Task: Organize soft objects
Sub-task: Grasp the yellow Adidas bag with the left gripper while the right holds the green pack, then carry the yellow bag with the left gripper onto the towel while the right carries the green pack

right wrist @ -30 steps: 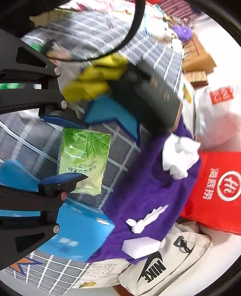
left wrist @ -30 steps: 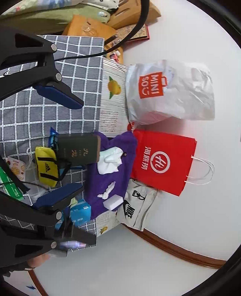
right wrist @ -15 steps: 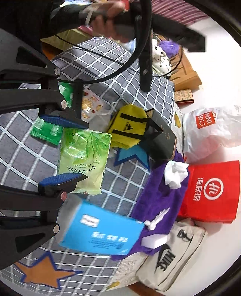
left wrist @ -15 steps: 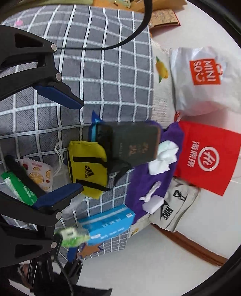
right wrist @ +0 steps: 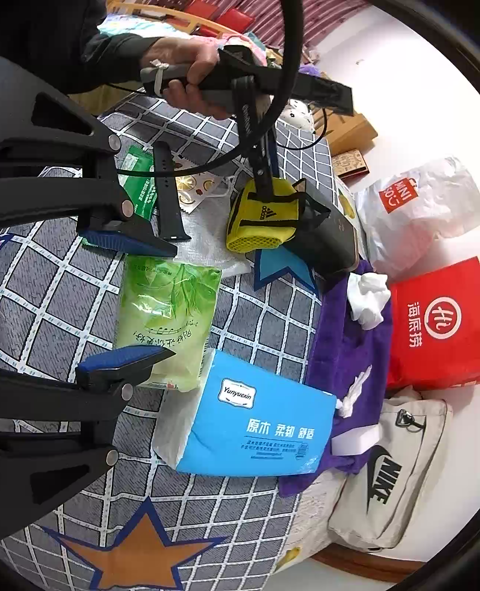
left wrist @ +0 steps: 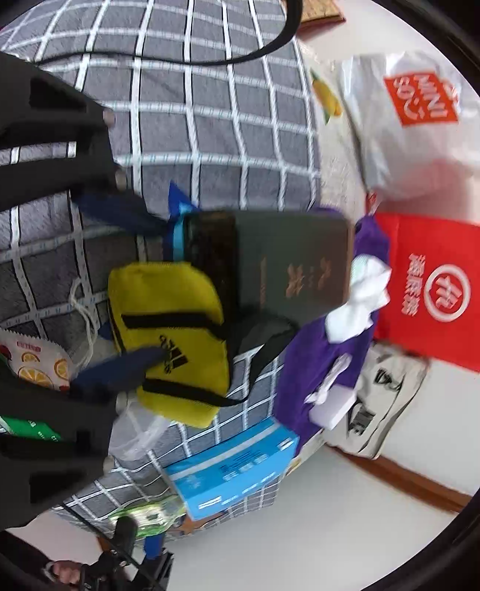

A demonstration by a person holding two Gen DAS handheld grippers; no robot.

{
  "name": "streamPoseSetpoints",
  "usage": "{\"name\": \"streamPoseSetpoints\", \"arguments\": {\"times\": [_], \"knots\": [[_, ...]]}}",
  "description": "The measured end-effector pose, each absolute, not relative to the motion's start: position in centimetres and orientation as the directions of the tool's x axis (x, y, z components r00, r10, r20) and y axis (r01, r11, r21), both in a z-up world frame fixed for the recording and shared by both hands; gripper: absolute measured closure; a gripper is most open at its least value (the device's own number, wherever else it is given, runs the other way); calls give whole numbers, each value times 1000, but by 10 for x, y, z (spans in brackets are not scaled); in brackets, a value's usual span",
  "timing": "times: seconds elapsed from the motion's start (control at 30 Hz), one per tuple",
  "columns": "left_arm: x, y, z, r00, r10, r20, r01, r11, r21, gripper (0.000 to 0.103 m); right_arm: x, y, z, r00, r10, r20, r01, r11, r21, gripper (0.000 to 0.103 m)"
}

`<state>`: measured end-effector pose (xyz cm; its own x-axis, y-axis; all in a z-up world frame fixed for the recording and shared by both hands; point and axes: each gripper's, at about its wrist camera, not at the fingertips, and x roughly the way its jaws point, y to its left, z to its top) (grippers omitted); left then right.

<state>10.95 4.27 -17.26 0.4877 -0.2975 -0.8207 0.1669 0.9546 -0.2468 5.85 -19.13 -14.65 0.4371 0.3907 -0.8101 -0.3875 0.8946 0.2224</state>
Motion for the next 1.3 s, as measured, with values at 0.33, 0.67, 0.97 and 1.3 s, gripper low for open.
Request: {"name": "streamPoseSetpoints", "arguments": {"times": [0.33, 0.67, 0.97, 1.3], "knots": [[95, 43, -153, 500, -368, -784, 209, 930, -303, 87, 62, -197, -152, 428, 422, -800, -384, 885, 261, 58], [83, 37, -119, 523, -392, -757, 231, 920, -317, 91, 61, -203, -147, 435, 440, -786, -374, 882, 287, 58], [91, 28, -85, 555, -397, -731, 249, 918, -310, 91, 66, -212, -128, 468, 450, -761, -371, 881, 294, 58], [122, 25, -62, 578, -404, -709, 247, 915, -320, 91, 89, -218, -93, 546, 450, -706, -376, 885, 274, 61]]}}
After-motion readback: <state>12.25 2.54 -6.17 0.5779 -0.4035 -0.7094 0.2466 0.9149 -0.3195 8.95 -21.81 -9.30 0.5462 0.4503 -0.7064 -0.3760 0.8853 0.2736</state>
